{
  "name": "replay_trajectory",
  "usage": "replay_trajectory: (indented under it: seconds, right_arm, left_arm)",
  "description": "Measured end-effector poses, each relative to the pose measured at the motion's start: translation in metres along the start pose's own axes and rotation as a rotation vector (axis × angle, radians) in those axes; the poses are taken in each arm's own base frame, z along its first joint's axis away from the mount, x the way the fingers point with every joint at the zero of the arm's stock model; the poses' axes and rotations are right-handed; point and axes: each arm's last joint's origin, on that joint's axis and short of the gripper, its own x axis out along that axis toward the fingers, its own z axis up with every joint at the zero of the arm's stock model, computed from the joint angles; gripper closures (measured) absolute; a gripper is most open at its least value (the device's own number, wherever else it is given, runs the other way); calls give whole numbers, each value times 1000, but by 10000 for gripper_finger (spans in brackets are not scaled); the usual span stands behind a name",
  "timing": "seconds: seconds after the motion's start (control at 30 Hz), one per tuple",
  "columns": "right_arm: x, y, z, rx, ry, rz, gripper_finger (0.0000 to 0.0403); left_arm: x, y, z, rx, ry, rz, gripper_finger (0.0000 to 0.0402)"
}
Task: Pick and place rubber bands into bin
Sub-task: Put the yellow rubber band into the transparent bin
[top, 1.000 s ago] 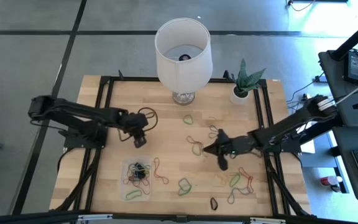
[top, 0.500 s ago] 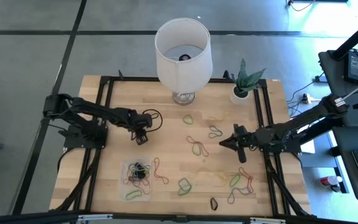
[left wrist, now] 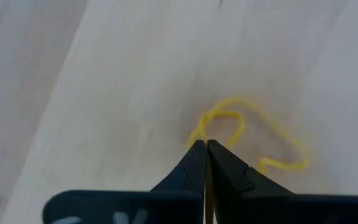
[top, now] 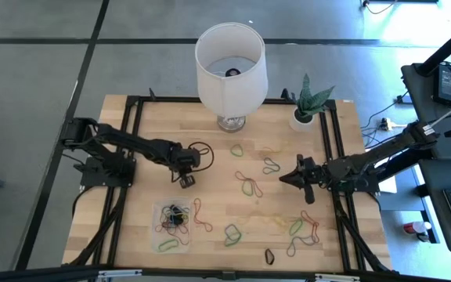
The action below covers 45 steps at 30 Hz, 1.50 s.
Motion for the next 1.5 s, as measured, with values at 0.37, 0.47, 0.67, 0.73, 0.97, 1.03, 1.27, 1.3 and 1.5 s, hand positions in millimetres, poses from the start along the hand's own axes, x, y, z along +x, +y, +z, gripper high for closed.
replay_trajectory:
  seconds: [0.37, 0.47, 0.67, 0.73, 0.97, 1.03, 1.27, 1.3, 1.5]
  right_arm:
    - [0, 0, 1, 53, -6, 0, 398]
    - [0, 0, 1, 46, -6, 0, 398]
    - [0, 0, 1, 49, -7, 0, 398]
    - [0, 0, 1, 70, -8, 0, 398]
    - [0, -3, -5, 79, 46, -37, 399]
    - [0, -4, -8, 66, 85, -53, 400]
    - [-2, -4, -18, 53, 234, 38, 401]
    - [-2, -4, -18, 55, 247, 56, 401]
    - [-3, -1, -20, 61, 304, 157, 401]
  left_arm:
    - [-40, -14, 38, 174, -67, 17, 398]
    - [-54, -16, 46, 238, -74, 32, 398]
    - [-87, -23, 63, 345, -86, 41, 398]
    - [-101, -28, 66, 365, -81, 50, 398]
    - [-155, -61, 60, 371, -122, 45, 398]
    - [-169, -72, 56, 342, -145, 35, 398]
    - [-197, -109, 36, 188, -212, -48, 398]
    - [-197, -114, 32, 169, -198, -51, 398]
    - [-180, -148, 15, 50, -3, -49, 398]
